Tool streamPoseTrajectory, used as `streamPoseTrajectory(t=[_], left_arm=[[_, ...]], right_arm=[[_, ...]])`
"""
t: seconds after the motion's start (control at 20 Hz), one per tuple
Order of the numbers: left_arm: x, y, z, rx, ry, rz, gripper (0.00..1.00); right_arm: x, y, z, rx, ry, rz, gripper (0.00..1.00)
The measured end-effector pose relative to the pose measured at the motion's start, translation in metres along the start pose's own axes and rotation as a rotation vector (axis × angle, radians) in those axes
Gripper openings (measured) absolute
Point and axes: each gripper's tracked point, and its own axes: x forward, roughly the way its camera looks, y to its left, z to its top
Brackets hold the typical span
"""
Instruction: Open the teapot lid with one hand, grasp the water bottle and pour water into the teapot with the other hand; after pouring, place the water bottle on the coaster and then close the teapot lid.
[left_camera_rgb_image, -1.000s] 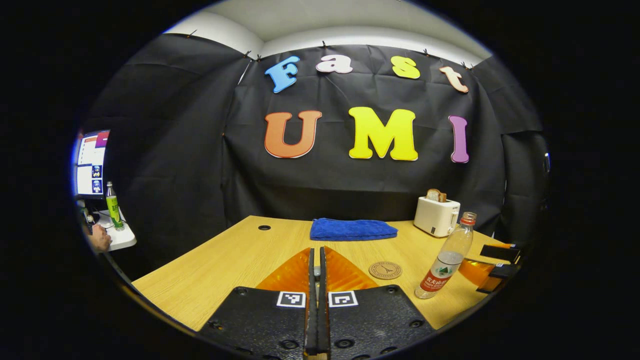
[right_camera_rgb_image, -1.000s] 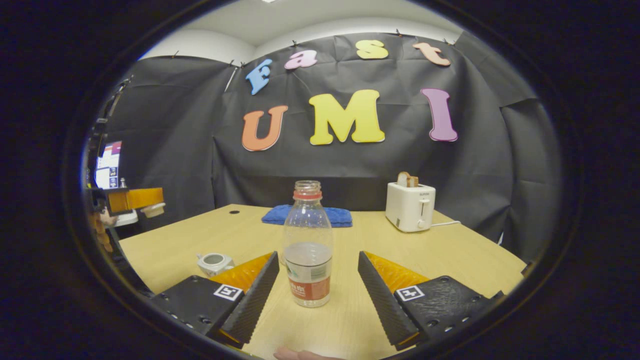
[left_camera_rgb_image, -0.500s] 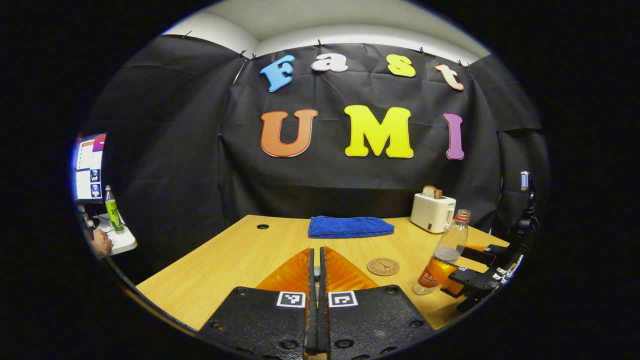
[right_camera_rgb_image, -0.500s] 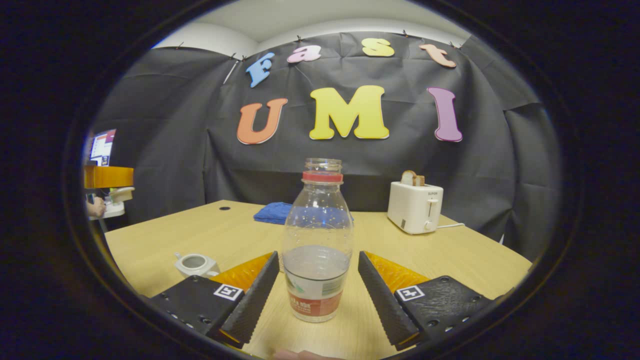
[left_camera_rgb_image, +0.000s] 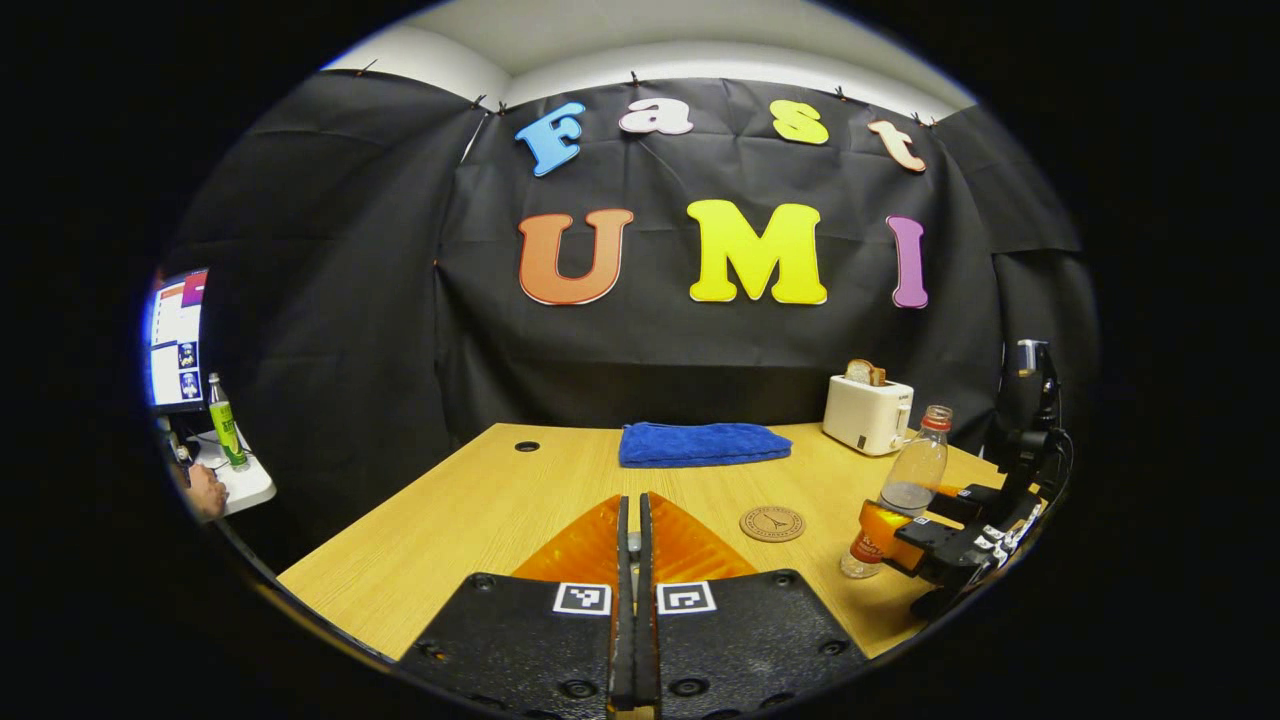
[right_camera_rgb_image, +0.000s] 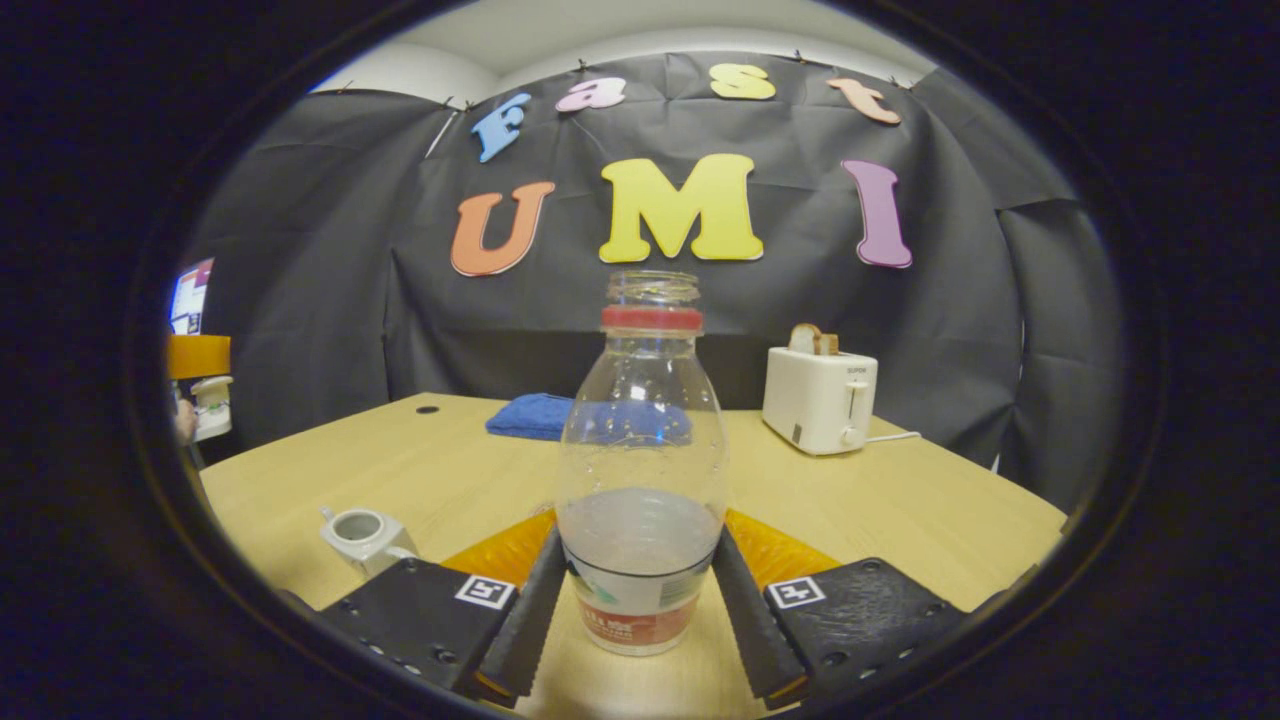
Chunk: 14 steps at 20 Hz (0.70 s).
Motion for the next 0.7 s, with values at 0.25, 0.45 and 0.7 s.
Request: streamPoseTrajectory(t=[0.25, 0.45, 0.7], left_arm=[[-0.007, 0.01, 0.006, 0.027, -0.006, 0.018, 0.03], [-0.013, 0.016, 0.008, 0.067, -0.005, 0.024, 0.03], [-0.019, 0.029, 0.01, 0.094, -0.001, 0.04, 0.03]], right_arm=[[-0.004, 0.004, 0.008, -0.14, 0.016, 0.016, 0.73], [-0.001, 0.004, 0.006, -0.314, 0.051, -0.041, 0.73], [0.003, 0.01, 0.001, -0.62, 0.065, -0.143, 0.73]])
